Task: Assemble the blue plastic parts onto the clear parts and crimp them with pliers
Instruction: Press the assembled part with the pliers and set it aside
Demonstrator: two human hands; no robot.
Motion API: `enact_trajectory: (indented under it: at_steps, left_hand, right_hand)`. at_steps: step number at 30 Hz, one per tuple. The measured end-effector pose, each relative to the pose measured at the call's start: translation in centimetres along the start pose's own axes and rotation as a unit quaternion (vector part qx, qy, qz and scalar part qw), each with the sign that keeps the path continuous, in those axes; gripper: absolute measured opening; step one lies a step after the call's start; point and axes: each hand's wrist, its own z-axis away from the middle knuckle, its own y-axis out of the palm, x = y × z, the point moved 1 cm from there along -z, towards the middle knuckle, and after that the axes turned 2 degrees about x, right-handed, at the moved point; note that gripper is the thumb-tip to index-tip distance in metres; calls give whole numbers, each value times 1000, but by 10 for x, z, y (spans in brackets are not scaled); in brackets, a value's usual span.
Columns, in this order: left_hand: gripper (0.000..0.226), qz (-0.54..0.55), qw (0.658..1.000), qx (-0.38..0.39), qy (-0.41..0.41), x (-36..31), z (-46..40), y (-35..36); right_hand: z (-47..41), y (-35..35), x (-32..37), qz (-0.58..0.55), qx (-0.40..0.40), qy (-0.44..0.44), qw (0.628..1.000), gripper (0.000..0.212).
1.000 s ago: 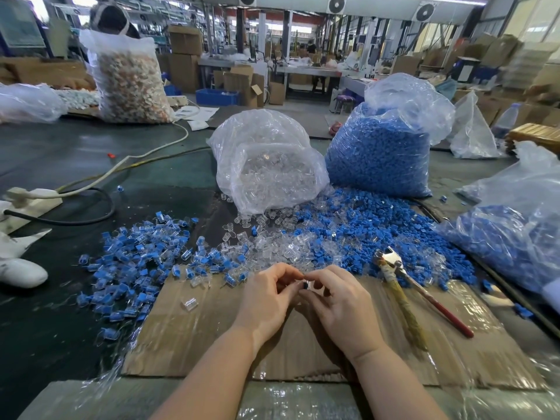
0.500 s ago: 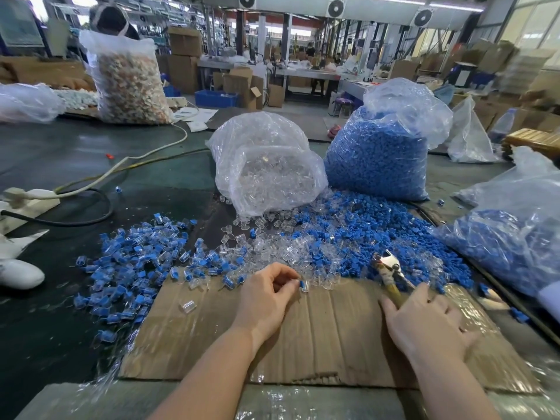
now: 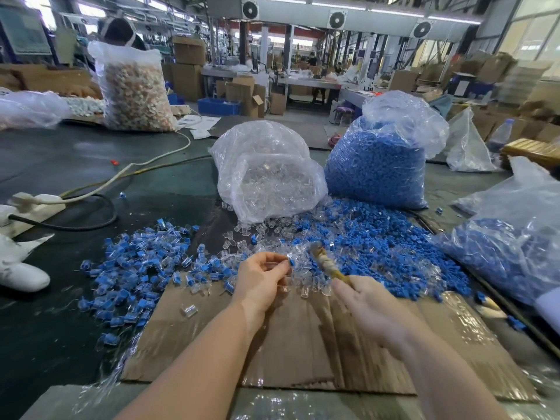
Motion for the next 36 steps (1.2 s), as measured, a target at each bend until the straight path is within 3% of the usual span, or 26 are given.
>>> enact_trajectory:
  at_steps: [5, 9, 22, 27, 32, 36]
  left_hand:
    - [7, -21, 999, -23, 10, -7, -6, -2]
    - [11, -41, 998, -50, 10, -8, -9, -4]
    - [9, -14, 996, -84, -12, -9, -11, -5]
    - [8, 64, 992, -87, -59, -11, -11, -6]
    - [6, -22, 995, -102, -1, -10, -11, -6]
    - [9, -9, 996, -93, -4, -11, -10, -6]
  right_hand:
    - [8, 5, 10, -100, 88, 25, 991, 30]
    - [12, 4, 19, -152, 106, 28, 982, 26]
    - [12, 6, 23, -157, 88, 10, 984, 36]
    - [11, 4, 20, -134, 97, -7, 986, 39]
    - [13, 3, 19, -133, 107, -20, 985, 32]
    - [15, 2, 21, -131, 118, -44, 983, 23]
